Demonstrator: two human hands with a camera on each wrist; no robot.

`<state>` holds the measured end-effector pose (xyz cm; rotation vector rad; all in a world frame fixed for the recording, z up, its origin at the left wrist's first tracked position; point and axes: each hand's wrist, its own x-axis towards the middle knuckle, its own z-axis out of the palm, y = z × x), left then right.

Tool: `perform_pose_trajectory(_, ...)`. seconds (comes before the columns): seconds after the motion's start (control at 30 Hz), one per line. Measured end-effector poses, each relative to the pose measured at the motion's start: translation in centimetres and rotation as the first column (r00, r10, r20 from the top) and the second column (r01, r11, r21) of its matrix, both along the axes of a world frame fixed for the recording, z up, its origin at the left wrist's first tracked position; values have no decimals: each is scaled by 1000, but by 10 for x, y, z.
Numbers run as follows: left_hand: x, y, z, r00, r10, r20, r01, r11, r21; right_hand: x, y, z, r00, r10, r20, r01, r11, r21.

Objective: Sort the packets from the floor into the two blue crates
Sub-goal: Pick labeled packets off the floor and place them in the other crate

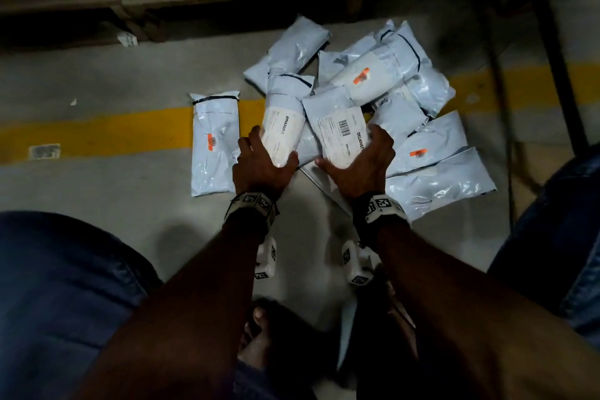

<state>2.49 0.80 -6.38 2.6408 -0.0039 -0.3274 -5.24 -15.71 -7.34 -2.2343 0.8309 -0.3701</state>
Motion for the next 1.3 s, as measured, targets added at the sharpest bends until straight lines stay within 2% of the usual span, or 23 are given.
perform_pose_trajectory(0.1, 0, -1, -4, 1000, -24, -4, 24, 999, 29, -10, -2, -6, 999, 27, -21, -30, 993, -113)
perform_pose_trajectory(0.2, -2, -3, -9, 1000, 13, -24, -13, 1000, 24, -12, -2, -10, 997, 38, -73, -48, 989, -140)
perform_pose_trajectory(0.33, -3, -5, -11, 995, 87, -57, -87, 996, 8, -8, -1, -14, 996, 24, -85, -35, 991, -126)
perform_pose_trajectory(0.87, -3, -3, -11, 998, 53, -36, -53, 999, -12, -5, -8, -22, 994, 25, -107, -36, 995, -97)
perform_pose_trajectory(1.0, -3, -1, 1, 996, 84, -30, -85, 995, -48, -2, -7, -9, 996, -4, -92, -3, 997, -80)
perform_pose_trajectory(1.1, -12, 4, 46, 984, 162, -74, -167, 984, -59, -6, -6, 39, 994, -21, -111, 15, 998, -53)
perform_pose_trajectory(1.17, -25, 10, 94, 976, 201, -84, -207, 976, -74, -13, -5, 85, 993, -7, -122, 3, 999, -38)
perform_pose_trajectory(1.3, -49, 28, 222, 983, 181, -31, -184, 973, -140, -24, -1, 210, 991, -12, -133, 9, 1000, -19)
